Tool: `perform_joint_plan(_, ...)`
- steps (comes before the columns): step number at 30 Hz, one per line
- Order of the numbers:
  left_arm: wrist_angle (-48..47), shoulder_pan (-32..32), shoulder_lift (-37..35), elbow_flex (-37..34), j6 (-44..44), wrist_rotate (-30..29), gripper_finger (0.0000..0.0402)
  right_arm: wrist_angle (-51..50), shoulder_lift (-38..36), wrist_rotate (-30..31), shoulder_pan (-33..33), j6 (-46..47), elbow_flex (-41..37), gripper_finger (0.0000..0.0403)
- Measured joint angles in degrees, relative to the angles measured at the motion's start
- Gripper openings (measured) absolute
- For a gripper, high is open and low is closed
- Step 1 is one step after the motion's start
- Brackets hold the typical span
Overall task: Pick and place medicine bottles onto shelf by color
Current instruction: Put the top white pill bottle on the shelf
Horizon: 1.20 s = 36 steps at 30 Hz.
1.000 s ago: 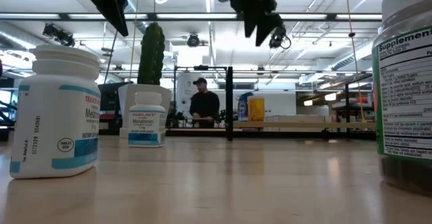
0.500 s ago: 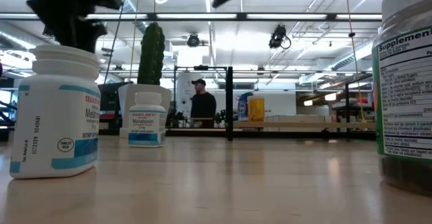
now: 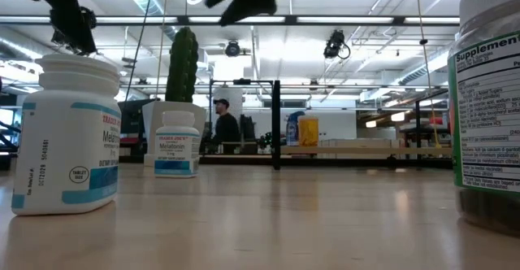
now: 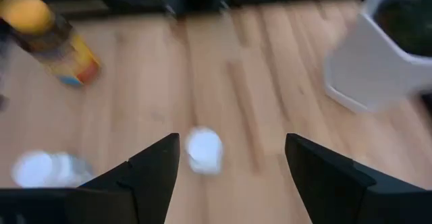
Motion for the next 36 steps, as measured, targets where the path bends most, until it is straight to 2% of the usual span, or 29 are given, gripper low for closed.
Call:
perform_joint_plan(4,0.0,-1.5,-3.5,0.0,-3.7,-1.2,0.0297,12.8,-0.1,-2.2,0.4,-1.2,-7.2,0.0276)
perform_joint_plan(11,0.0,-2.1,-5.1,0.0,-5.0,-1.8,0.0297,23.0,0.0,-1.7,0.5,0.0,-16.6,0.0276)
perform_joint_plan(16,0.0,-2.1,-5.1,0.0,-5.4,-1.8,0.0297,34.2,0.0,-1.6,0.5,0.5,-22.1,0.0276)
perform_joint_plan(27,0.0,-2.1,-5.0,0.0,-8.5,-1.7,0.0297,39.4,0.3,-1.6,-2.7,-0.7,-25.7,0.0297)
perform_joint_plan(32,-0.2,-2.0,-5.0,0.0,-9.8,-1.9,0.0297,43.8,4.0,-4.8,-4.2,-0.4,-25.1,0.0309)
perform_joint_plan(36,-1.1,-2.0,-5.0,0.0,-12.5,-2.0,0.0297,42.7,5.3,-7.3,-4.0,-0.4,-24.7,0.031)
